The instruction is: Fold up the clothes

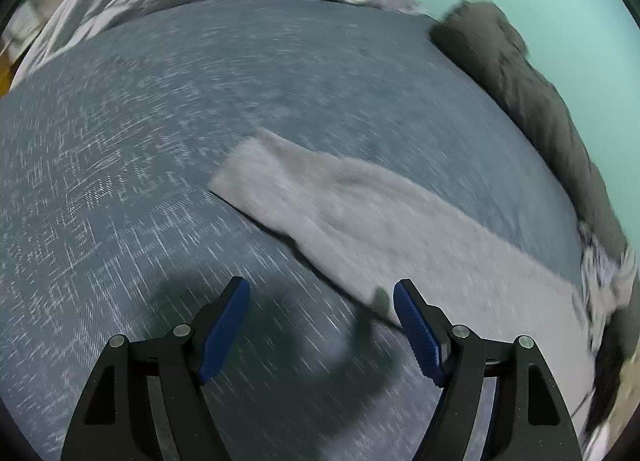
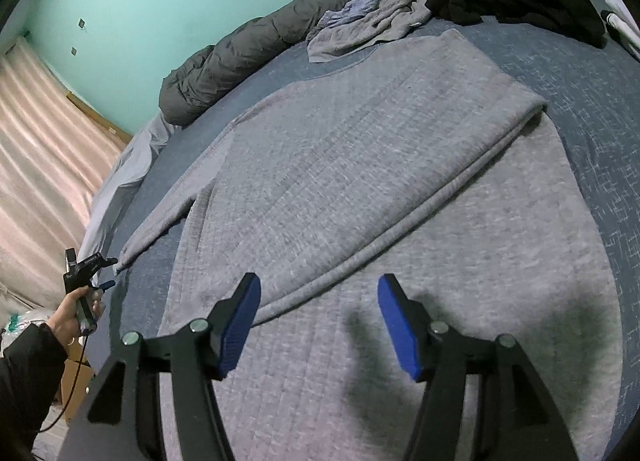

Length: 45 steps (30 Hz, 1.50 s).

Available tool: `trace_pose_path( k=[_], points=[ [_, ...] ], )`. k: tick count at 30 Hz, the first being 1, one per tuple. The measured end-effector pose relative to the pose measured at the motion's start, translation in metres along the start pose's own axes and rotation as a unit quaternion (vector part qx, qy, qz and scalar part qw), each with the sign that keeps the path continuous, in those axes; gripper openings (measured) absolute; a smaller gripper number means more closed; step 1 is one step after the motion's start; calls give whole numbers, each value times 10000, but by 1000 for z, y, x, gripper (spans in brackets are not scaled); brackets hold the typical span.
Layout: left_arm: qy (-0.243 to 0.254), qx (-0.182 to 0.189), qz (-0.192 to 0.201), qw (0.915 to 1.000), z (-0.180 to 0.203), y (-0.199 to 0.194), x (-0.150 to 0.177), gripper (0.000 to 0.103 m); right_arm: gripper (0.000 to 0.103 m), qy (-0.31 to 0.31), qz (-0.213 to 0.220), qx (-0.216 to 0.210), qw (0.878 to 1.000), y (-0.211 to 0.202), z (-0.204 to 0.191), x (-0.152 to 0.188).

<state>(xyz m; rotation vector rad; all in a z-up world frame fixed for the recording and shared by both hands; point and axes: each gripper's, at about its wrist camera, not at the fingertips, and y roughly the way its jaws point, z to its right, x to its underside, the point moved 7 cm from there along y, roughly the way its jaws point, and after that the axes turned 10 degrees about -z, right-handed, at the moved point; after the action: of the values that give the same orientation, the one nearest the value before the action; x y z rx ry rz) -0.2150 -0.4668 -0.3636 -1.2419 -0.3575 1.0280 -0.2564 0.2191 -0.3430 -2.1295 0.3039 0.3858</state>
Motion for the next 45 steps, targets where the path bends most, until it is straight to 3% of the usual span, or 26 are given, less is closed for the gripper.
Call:
trace_pose_path(
  k=[3, 6, 8, 11, 14, 19, 25, 31, 37, 45],
  points=[
    [-177, 98, 47, 9998, -12, 9, -11, 78, 62, -132, 56, 143, 9998, 0, -6, -1],
    [-32, 119, 122, 9998, -11, 12, -21, 75, 62, -439, 110, 293, 9985, -1, -18, 0],
    [66, 138, 115, 9998, -8, 13, -25, 42, 62, -475, 124, 242, 9985, -2, -21, 1],
    [219, 174, 54, 9996, 0, 15, -27, 18, 62, -455, 158, 220, 9986, -2, -20, 1],
    [401, 269, 110, 9988, 12, 8, -28, 9, 62, -423, 160, 213, 9987, -1, -19, 1],
    [721, 548, 377, 9952, 48, -28, -28, 7, 62, -262, 189, 146, 9994, -5, -10, -1],
    [1413, 1048, 542, 9829, 121, -79, -10, 7, 62, -132, 247, 85, 9996, -15, 1, -3],
    [2327, 1566, 467, 9587, 231, -112, 38, 7, 62, 57, 187, 229, 9995, -23, 23, -4],
    [3109, 2134, 256, 9258, 341, -142, 121, 7, 65, 265, 167, 485, 9983, -34, 50, -4],
    [4208, 2676, -183, 8666, 458, -164, 254, 7, 66, 551, 403, 325, 9971, -61, 71, -6]
  ],
)
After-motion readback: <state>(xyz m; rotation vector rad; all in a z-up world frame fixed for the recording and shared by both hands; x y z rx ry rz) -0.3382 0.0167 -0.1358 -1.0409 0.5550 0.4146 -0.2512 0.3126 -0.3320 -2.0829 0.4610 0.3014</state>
